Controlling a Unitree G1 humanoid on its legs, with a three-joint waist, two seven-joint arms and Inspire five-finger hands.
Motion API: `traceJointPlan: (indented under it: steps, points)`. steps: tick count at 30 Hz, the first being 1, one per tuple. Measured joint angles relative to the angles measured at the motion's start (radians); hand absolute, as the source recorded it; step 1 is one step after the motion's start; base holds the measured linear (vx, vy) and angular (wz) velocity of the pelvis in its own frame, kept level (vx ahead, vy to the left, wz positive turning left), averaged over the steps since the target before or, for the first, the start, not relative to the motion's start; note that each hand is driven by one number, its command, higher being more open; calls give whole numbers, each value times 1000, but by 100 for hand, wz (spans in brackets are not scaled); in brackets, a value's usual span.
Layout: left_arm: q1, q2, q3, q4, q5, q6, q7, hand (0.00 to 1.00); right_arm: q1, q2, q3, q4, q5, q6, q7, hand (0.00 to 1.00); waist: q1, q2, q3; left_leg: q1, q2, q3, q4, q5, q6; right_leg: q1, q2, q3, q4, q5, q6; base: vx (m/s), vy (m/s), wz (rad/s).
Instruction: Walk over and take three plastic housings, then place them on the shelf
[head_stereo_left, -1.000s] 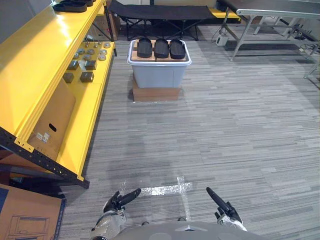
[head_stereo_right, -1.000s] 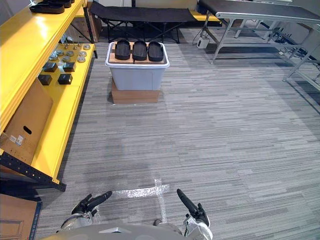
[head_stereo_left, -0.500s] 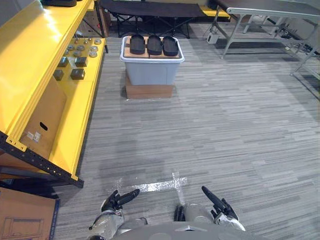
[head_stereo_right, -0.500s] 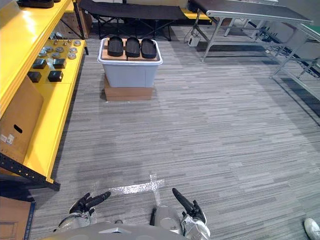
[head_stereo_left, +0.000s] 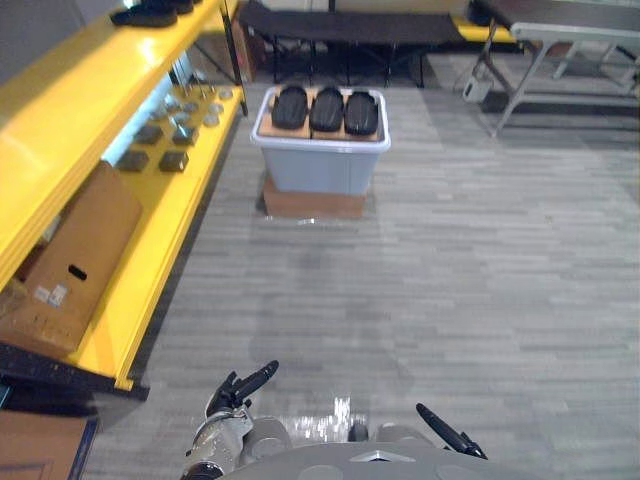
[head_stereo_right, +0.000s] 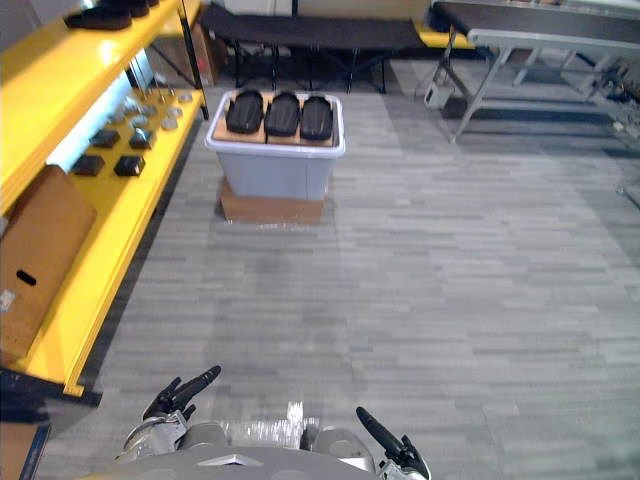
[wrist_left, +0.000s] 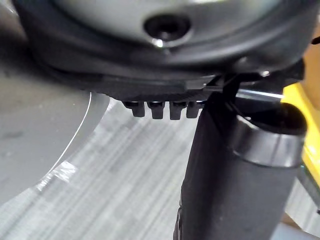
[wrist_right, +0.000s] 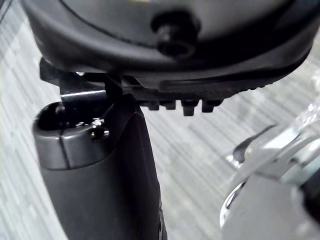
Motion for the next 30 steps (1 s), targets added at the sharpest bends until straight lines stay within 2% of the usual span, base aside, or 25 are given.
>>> traceJointPlan:
  steps: [1, 2, 3, 4, 6, 7, 8, 9, 10, 11, 12, 13, 14, 15, 16, 17, 18, 20, 22, 23, 25, 26, 28, 29, 30]
  points:
    - [-1, -2, -4, -1, 0, -2, -5, 100, -11, -1, -1, 0, 0, -5, 0, 100, 0, 0, 0, -15, -22, 18, -47, -3, 2, 17, -6, 6, -13, -1, -1, 311, -105, -34]
    - [-8, -10, -8, -3, -1, -16, -18, 100, -42, 1, 0, -6, 0, -17, 1, 100, 6, 3, 3, -64, -76, 52, -207, -1, 0, 40, -18, 29, -40, -5, -5, 300, -22, -42]
    - [-10, -16, -7, -5, -1, -23, -20, 100, -51, 4, 0, -12, 0, -18, 2, 100, 10, 5, 5, -83, -95, 53, -277, 11, 3, 42, -21, 39, -49, -7, -7, 352, 31, -56]
    - [-15, -24, -6, -12, -4, -28, -24, 100, -61, 8, 0, -26, 0, -19, 3, 100, 20, 9, 12, -114, -124, 46, -417, 66, 5, 51, -24, 55, -52, -22, -2, 291, 63, -35]
    - [-13, -33, 8, -20, -3, -31, -30, 100, -48, 12, 16, -38, 1, -18, 4, 100, 21, 17, 23, -130, -145, 13, -594, 154, 5, 91, -19, 57, -37, -82, 16, 245, 108, -16]
    - [-9, -35, 15, -21, -3, -31, -32, 100, -41, 10, 30, -38, 3, -16, 4, 100, 25, 17, 23, -130, -143, 8, -620, 165, 5, 95, -19, 65, -20, -109, 22, 252, 171, -30]
    - [-5, -36, 25, -29, 1, -31, -36, 100, -35, 4, 55, -42, 15, -16, 4, 100, 35, 13, 22, -129, -138, 11, -616, 220, 27, 96, -23, 94, 33, -169, 23, 269, 213, -55]
    - [-5, -18, 24, -29, 3, -19, -39, 100, -37, 6, 73, -48, 18, -15, 10, 100, 43, -11, 21, -135, -151, 37, -586, 271, 56, 93, -43, 124, 63, -213, 30, 372, 275, -58]
    - [-5, -8, 25, -30, 2, -17, -42, 100, -39, 9, 81, -54, 18, -15, 13, 100, 45, -21, 20, -140, -159, 56, -563, 278, 66, 93, -55, 137, 71, -234, 24, 365, 234, -43]
    - [-4, 14, 23, -31, 4, -13, -43, 100, -39, 15, 88, -60, 17, -15, 20, 100, 46, -53, 8, -154, -184, 86, -517, 269, 86, 94, -90, 157, 78, -275, 5, 433, 220, -24]
    - [1, 25, 22, -31, 13, -8, -44, 100, -34, 20, 87, -59, 17, -13, 20, 100, 49, -76, -5, -152, -200, 98, -514, 269, 94, 95, -114, 164, 78, -289, -13, 518, 162, -30]
    - [10, 35, 23, -15, 45, -4, -40, 100, -37, 20, 88, -49, 16, -13, 25, 100, 45, -90, -10, -134, -222, 110, -518, 258, 137, 30, -130, 176, 277, -266, 45, 618, 211, -16]
    - [4, 46, 10, 6, 71, 3, -40, 100, -60, 29, 88, -24, 16, -13, 26, 100, 34, -89, 3, -95, -234, 108, -526, 228, 151, -89, -150, 177, 538, -184, 168, 416, 129, -12]
    - [-5, 55, -11, 15, 74, 3, -40, 100, -65, 32, 90, -9, 16, -11, 27, 100, 30, -93, 12, -64, -241, 111, -539, 216, 158, -139, -161, 179, 659, -163, 203, 468, 229, 6]
    - [-4, 67, -39, 27, 75, 3, -36, 100, -67, 33, 82, 4, 13, 0, 42, 100, 29, -87, 28, 3, -257, 112, -558, 194, 153, -204, -180, 167, 794, -174, 194, 485, 208, 2]
    - [-4, 69, -56, 33, 67, 1, -25, 100, -68, 23, 84, 3, -5, 2, 45, 100, 32, -87, 35, 76, -268, 119, -581, 174, 156, -245, -189, 137, 802, -199, 152, 578, 236, 4]
    - [-5, 68, -61, 35, 67, 1, -23, 100, -68, 19, 88, 3, -5, 1, 44, 100, 32, -84, 36, 104, -270, 120, -591, 168, 161, -261, -188, 117, 771, -207, 139, 461, 141, 6]
    - [-24, 58, -66, 36, 65, -1, -24, 100, -68, 21, 89, -11, -5, -3, 45, 100, 17, -63, 35, 173, -264, 91, -636, 142, 158, -314, -168, 36, 514, -209, 130, 450, 85, 34]
    - [-47, 40, -65, 36, 62, -6, -25, 100, -69, 15, 86, -21, -3, -4, 45, 100, 15, -43, 37, 188, -243, 65, -633, 113, 152, -351, -147, 20, 327, -167, 137, 424, 28, 36]
    - [-50, 19, -53, 35, 60, -16, -26, 100, -69, 11, 82, -23, -3, 2, 43, 100, 16, -31, 31, 204, -222, 51, -626, 83, 139, -371, -130, 27, 175, -83, 128, 365, 6, 20]
    - [-49, -2, -43, 37, 33, -18, -26, 100, -66, 11, 79, -24, -3, 5, 40, 100, 12, -33, 31, 241, -211, 23, -615, 38, 118, -384, -123, 50, 92, -5, 127, 537, -104, 37]
    - [-54, -14, -39, 36, 18, -18, -25, 100, -62, 12, 77, -25, -3, 8, 37, 100, 12, -34, 30, 272, -206, 1, -612, 6, 103, -388, -123, 54, 91, 24, 119, 623, -217, 49]
    - [-51, -27, -38, 30, 6, -19, -21, 100, -56, 10, 77, -28, -2, 12, 36, 100, 10, -29, 25, 313, -190, -28, -615, -35, 71, -380, -119, 43, 125, 32, 110, 510, -245, 55]
    - [-25, -40, -28, 18, -26, -18, -14, 100, -54, 7, 77, -39, 0, 15, 35, 100, 2, -18, 9, 333, -162, -47, -600, -64, 30, -372, -103, 24, 164, 49, 89, 613, -336, 82]
    - [-23, -51, -4, 13, -51, -17, -8, 100, -57, 9, 76, -39, 2, 16, 35, 100, -9, -20, -1, 275, -144, -66, -446, -72, 16, -363, -99, -3, 217, 57, 64, 687, -440, 71]
